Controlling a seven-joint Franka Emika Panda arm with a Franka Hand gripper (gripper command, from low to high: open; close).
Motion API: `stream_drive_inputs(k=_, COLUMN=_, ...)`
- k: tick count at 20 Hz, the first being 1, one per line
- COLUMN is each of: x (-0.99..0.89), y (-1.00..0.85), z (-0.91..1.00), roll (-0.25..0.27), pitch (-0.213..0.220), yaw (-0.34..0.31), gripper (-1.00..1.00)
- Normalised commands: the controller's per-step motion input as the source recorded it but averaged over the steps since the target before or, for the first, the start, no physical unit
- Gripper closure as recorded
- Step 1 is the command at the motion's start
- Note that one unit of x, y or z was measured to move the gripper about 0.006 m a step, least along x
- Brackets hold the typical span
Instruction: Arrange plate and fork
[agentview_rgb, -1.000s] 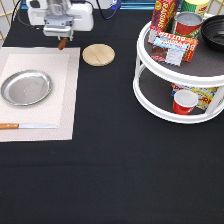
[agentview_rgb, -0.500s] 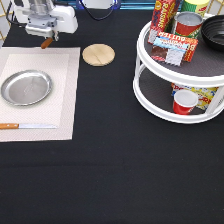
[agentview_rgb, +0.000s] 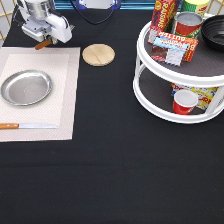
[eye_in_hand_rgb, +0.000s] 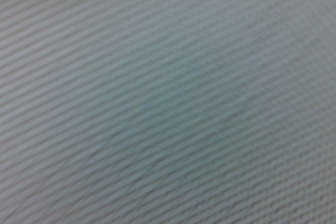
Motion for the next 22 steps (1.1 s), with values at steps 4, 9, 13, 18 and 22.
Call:
stream_drive_inputs(k=4, x=0.04, y=0.00, z=-0.01, roll=0.000, pitch=-0.018, yaw=-0.346, gripper=1.00)
stream_drive_inputs(k=9, x=0.35, y=-0.05, z=0.34, roll=-0.030, pitch=-0.001, yaw=-0.257, gripper=1.00)
stream_drive_inputs(k=13, x=0.54, y=-0.10, z=0.44, roll=-0.043, pitch=-0.001, yaw=-0.201, gripper=1.00)
stream_drive_inputs(k=18, x=0.61, y=-0.23, z=0.40, roll=-0.024, pitch=0.000, yaw=-0.163, gripper=1.00)
stream_drive_inputs(k=22, x=0.40, y=-0.55, z=0.04, roll=0.000, pitch=0.000, yaw=-0.090, gripper=1.00)
